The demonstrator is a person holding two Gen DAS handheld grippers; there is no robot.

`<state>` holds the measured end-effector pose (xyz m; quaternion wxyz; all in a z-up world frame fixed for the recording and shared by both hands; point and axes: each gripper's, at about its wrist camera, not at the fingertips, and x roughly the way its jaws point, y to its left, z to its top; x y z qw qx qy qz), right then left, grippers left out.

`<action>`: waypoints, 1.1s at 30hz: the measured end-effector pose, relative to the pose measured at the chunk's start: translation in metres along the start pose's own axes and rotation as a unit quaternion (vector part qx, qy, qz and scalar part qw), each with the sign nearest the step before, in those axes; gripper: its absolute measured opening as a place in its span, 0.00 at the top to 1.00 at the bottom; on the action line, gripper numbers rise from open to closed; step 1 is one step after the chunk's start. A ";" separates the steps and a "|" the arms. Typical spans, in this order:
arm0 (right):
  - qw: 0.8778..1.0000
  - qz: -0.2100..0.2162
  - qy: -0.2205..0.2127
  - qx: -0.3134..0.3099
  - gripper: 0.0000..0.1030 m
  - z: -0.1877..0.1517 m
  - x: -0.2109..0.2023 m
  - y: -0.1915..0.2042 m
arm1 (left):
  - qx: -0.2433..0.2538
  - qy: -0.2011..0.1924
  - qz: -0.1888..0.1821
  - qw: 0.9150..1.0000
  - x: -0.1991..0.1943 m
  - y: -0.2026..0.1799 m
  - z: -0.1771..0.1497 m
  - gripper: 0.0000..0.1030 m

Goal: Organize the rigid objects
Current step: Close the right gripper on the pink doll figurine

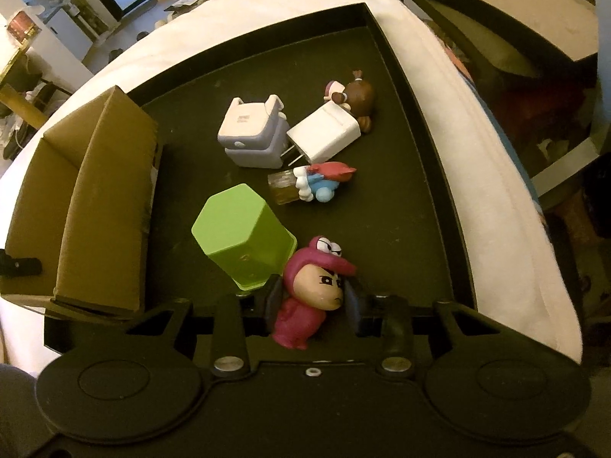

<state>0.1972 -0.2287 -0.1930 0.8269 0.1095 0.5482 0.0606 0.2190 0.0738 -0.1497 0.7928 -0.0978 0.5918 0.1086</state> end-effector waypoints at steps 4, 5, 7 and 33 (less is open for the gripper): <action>1.000 0.001 -0.008 -0.003 0.66 0.001 -0.006 0.001 | 0.005 0.003 0.001 1.000 -0.001 -0.001 0.002 0.88; 1.000 0.002 -0.011 -0.003 0.66 0.001 -0.008 0.002 | 0.006 0.003 0.002 1.000 -0.002 -0.001 0.001 0.88; 1.000 0.002 -0.015 -0.003 0.66 0.001 -0.012 0.002 | 0.005 0.003 0.001 1.000 -0.002 -0.002 0.000 0.88; 0.997 -0.002 -0.067 -0.040 0.66 0.007 -0.063 0.027 | -0.009 -0.019 0.032 0.999 0.013 -0.018 0.007 0.89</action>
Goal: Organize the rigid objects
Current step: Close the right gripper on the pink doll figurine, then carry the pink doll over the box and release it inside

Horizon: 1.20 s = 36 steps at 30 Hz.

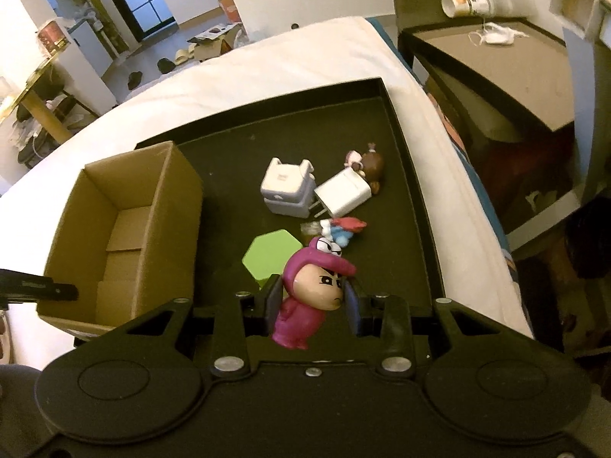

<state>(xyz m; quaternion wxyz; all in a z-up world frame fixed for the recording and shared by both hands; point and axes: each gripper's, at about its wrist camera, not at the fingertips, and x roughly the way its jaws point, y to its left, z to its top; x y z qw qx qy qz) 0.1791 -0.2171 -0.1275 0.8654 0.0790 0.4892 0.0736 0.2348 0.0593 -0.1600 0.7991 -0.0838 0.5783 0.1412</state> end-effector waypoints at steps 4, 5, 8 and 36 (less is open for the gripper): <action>1.000 0.012 -0.002 0.008 0.66 0.004 -0.006 0.004 | 0.001 0.001 0.002 1.000 0.008 -0.002 -0.001 0.89; 1.000 0.014 -0.003 0.007 0.66 0.005 -0.008 0.006 | 0.004 -0.003 0.005 1.000 0.008 -0.003 0.000 0.89; 1.000 0.019 -0.008 -0.002 0.66 0.008 -0.011 0.014 | 0.007 -0.001 0.007 1.000 0.013 -0.005 0.002 0.89; 0.996 0.034 -0.015 -0.087 0.66 0.035 0.005 0.098 | 0.029 -0.006 0.016 0.999 0.019 0.004 -0.006 0.90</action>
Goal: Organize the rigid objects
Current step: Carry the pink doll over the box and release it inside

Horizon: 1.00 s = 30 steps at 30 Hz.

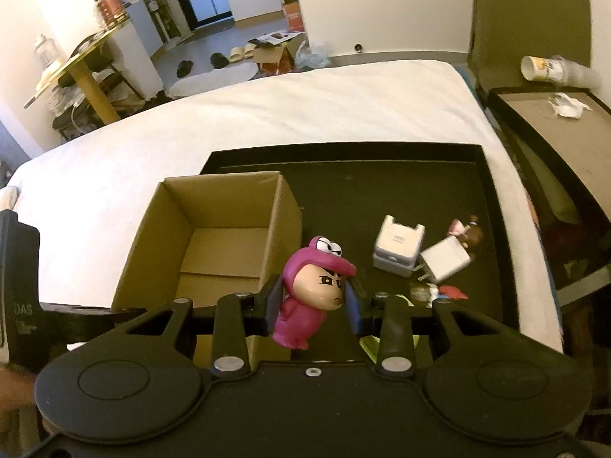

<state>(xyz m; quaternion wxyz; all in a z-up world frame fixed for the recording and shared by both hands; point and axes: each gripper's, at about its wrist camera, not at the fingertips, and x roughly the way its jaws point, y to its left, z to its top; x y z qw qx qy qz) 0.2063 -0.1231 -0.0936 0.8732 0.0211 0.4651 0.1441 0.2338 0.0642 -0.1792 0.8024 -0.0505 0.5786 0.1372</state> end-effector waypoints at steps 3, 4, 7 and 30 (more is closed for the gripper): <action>1.000 0.009 0.003 -0.013 0.66 0.004 0.006 0.014 | -0.004 0.000 -0.002 1.000 0.004 0.006 0.000 0.90; 1.000 0.010 0.004 -0.016 0.66 0.005 0.008 0.017 | -0.005 0.001 -0.003 1.000 0.005 0.008 0.000 0.90; 0.999 0.020 0.009 -0.024 0.66 0.009 0.014 0.029 | -0.007 0.000 -0.005 1.000 0.008 0.012 0.000 0.90; 0.996 0.061 0.033 -0.057 0.66 0.038 0.046 0.081 | -0.036 -0.004 -0.035 0.999 -0.001 0.023 -0.008 0.90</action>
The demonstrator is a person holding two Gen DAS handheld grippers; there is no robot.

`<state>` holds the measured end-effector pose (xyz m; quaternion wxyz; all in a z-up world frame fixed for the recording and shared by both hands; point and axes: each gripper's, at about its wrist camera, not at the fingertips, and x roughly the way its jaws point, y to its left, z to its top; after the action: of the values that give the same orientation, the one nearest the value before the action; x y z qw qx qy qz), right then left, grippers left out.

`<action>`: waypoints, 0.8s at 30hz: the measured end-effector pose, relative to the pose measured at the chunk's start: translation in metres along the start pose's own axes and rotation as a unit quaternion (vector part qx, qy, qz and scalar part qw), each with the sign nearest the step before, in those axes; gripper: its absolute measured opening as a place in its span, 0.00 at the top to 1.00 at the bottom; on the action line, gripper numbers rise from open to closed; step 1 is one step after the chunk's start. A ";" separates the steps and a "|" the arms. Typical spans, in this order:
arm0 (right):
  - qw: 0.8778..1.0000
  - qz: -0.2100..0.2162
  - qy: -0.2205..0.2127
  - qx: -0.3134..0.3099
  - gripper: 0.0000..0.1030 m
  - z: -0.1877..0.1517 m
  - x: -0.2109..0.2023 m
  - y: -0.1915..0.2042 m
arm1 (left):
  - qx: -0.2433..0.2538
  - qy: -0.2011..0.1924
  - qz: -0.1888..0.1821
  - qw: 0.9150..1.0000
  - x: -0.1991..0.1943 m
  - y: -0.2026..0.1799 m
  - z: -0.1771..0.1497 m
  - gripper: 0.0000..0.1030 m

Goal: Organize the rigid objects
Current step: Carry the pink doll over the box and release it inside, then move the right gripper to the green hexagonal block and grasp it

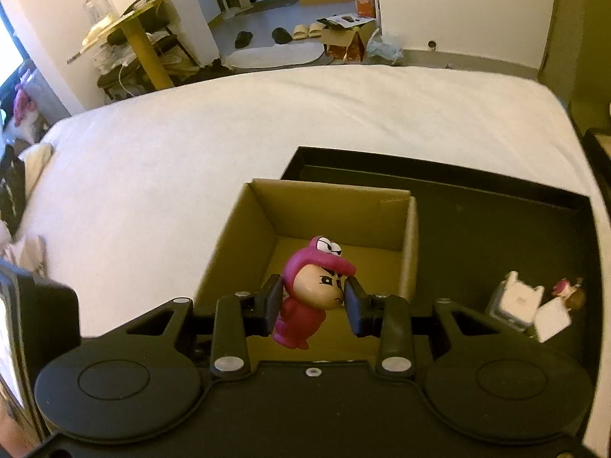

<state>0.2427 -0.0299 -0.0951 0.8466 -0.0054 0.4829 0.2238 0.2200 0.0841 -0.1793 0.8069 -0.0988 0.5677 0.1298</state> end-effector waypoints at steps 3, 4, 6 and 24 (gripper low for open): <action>1.000 0.000 -0.005 -0.007 0.66 0.005 -0.002 0.006 | 0.001 -0.001 0.000 1.000 -0.003 0.000 -0.001 0.90; 1.000 0.001 -0.005 -0.009 0.66 0.007 -0.001 0.008 | 0.000 -0.001 -0.001 1.000 -0.003 0.000 -0.001 0.90; 1.000 0.001 -0.007 -0.013 0.66 0.011 -0.001 0.012 | -0.006 0.001 -0.006 1.000 0.000 0.004 0.001 0.90; 1.000 0.010 -0.015 0.010 0.54 0.014 -0.016 0.008 | 0.005 -0.003 -0.005 1.000 0.001 0.003 0.001 0.90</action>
<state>0.2443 -0.0253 -0.0730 0.8513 0.0110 0.4725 0.2278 0.2199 0.0872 -0.1799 0.8095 -0.0978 0.5656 0.1232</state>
